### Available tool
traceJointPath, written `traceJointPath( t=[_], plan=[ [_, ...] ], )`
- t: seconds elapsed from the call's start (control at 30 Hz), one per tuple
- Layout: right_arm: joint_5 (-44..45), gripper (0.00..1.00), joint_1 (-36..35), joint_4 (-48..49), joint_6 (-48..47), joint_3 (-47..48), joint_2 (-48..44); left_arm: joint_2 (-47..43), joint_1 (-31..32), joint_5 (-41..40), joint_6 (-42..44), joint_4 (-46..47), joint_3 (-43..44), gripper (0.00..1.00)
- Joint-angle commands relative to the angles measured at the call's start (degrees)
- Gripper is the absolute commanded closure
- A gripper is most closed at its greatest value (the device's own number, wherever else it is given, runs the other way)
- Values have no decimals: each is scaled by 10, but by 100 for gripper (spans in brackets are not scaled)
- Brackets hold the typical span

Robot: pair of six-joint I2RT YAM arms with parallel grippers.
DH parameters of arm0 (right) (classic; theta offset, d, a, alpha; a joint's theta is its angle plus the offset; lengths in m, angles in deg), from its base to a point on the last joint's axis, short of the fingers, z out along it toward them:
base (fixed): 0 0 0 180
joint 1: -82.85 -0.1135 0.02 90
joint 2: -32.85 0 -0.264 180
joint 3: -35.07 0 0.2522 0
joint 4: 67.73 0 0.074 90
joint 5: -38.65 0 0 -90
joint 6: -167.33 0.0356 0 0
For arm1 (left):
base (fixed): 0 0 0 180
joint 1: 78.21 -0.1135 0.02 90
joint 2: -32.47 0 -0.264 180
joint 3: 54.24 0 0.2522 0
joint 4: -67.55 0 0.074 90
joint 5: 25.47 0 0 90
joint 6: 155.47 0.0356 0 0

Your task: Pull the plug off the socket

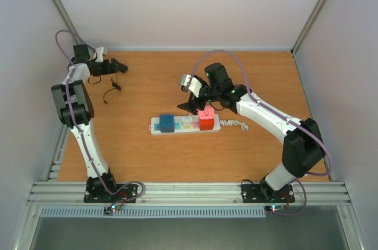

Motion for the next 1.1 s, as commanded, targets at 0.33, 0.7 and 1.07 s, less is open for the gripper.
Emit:
traceJointPath(
  t=[0.33,0.7,1.07],
  plan=[
    [-16,4,2,27,-8,-34,-26,-230,8,-55,182,-61,-119,0],
    [-17,4,22,18,-4,-75,-72,-309,3,-69,213,-129,-142,0],
    [-126,4,138,-167,-42,-45,-63,-367,76,7,391,-218,-186,0]
  ],
)
